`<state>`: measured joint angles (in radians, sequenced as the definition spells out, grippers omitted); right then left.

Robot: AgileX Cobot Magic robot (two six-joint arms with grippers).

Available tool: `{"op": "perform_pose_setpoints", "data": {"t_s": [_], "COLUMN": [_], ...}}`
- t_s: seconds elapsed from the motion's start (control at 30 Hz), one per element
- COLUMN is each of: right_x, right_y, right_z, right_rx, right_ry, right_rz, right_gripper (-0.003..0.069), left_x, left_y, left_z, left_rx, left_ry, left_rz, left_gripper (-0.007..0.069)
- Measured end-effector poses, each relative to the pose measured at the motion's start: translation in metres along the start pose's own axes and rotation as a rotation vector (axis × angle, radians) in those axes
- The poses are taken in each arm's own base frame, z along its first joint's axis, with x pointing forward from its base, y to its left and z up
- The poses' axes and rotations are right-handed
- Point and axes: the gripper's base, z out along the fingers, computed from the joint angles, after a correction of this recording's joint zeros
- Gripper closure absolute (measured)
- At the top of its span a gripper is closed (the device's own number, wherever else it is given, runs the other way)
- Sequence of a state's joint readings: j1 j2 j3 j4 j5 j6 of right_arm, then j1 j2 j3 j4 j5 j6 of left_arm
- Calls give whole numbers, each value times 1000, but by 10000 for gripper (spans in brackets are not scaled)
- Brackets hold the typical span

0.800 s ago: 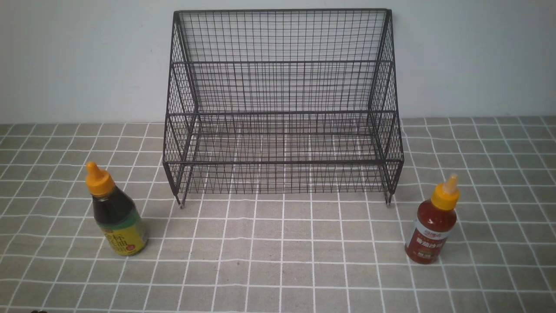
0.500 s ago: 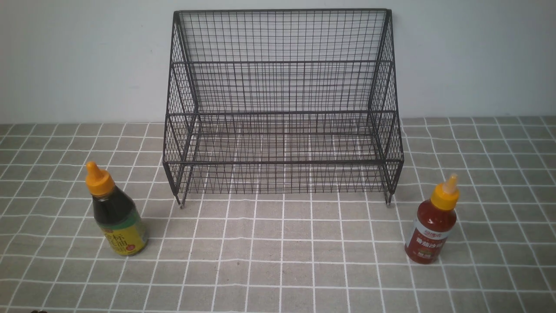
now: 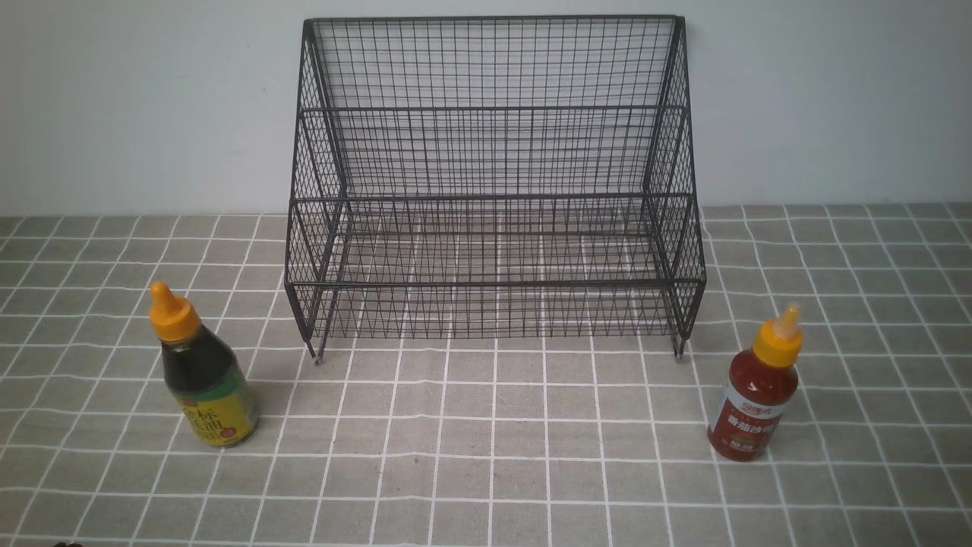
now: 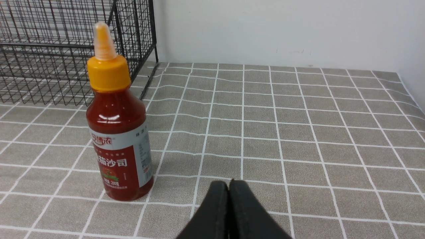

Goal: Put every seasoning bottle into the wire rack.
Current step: Use the left arm to grab the condiment bottle closest to it

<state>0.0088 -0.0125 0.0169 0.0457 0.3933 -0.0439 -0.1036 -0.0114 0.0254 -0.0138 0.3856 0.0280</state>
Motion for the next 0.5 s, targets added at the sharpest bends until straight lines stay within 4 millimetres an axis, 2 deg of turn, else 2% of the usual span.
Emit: {"op": "perform_pose_setpoints", "data": {"t_s": [0.2, 0.33, 0.43, 0.47, 0.5], "right_x": [0, 0, 0, 0, 0], "right_y": [0, 0, 0, 0, 0], "right_z": [0, 0, 0, 0, 0], "right_rx": [0, 0, 0, 0, 0], "right_ry": [0, 0, 0, 0, 0], "right_rz": [0, 0, 0, 0, 0], "right_gripper": [672, 672, 672, 672, 672], "left_x": [-3, -15, -28, -28, -34], "left_y": [-1, -4, -2, -2, 1], "left_z": [0, -1, -4, -4, -6], "left_rx": [12, 66, 111, 114, 119], "left_ry": [-41, -168, -305, -305, -379], "left_rz": [-54, -296, -573, -584, -676], "left_gripper": [631, 631, 631, 631, 631]}}
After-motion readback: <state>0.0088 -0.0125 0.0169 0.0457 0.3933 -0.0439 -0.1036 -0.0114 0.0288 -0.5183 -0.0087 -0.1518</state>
